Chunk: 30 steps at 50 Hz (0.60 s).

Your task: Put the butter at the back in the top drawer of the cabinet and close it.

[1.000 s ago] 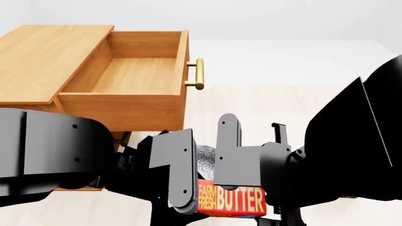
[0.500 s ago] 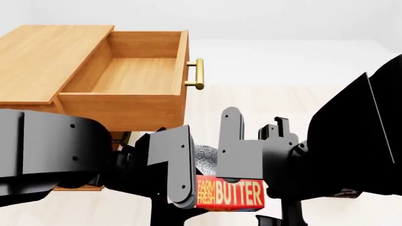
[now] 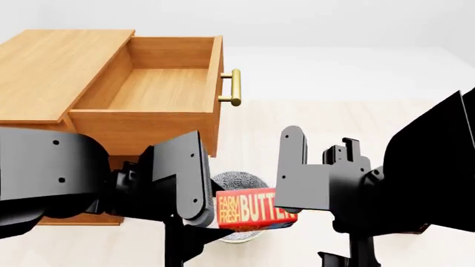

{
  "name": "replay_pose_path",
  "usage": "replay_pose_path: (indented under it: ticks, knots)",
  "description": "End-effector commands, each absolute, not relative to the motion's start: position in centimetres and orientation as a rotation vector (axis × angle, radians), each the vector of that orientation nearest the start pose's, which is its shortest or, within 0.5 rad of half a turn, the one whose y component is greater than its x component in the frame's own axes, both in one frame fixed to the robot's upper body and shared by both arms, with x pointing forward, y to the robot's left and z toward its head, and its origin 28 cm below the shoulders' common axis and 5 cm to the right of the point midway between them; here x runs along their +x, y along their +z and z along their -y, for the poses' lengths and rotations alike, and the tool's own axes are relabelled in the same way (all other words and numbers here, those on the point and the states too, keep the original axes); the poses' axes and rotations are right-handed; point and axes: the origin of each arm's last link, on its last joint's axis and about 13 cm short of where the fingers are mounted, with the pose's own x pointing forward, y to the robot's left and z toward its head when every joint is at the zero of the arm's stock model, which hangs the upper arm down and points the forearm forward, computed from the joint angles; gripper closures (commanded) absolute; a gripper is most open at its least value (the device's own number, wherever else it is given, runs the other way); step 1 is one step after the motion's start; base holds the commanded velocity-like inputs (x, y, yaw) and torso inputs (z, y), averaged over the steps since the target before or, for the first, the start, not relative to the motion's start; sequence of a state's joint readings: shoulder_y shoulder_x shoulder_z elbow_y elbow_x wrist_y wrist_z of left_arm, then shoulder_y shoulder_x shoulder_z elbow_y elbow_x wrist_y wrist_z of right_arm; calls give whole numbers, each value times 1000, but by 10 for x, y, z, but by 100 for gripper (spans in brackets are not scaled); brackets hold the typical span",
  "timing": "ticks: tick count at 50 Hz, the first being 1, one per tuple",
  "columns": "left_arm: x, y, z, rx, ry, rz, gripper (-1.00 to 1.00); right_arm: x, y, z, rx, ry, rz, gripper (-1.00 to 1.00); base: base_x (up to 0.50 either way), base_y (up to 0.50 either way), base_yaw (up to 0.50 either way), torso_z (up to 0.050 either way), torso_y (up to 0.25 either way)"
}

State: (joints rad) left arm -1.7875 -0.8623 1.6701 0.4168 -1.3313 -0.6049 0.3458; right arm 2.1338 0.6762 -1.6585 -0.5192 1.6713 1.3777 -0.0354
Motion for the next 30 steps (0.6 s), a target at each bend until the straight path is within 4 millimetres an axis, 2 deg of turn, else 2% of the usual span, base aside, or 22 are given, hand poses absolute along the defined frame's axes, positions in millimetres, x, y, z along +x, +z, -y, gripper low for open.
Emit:
replay_pose_path:
  ticks: [1, 10, 16, 23, 30]
  knots:
    - [254, 276, -238, 583, -1214, -372, 100, 210, 322, 131, -1147, 821, -832, -100, 0, 0, 0, 0, 0]
    - [247, 287, -247, 558, -1125, -332, 100, 202, 320, 142, -1064, 702, -700, -100, 0, 0, 0, 0, 1]
    - [249, 295, -253, 419, -1020, -244, 100, 192, 315, 150, -900, 576, -567, -100, 0, 0, 0, 0, 0]
    - [248, 300, -259, 345, -908, -194, 100, 187, 306, 161, -707, 407, -447, -100, 0, 0, 0, 1, 1]
    - [246, 311, -261, 287, -786, -172, 100, 168, 298, 165, -595, 241, -282, -100, 0, 0, 0, 0, 1]
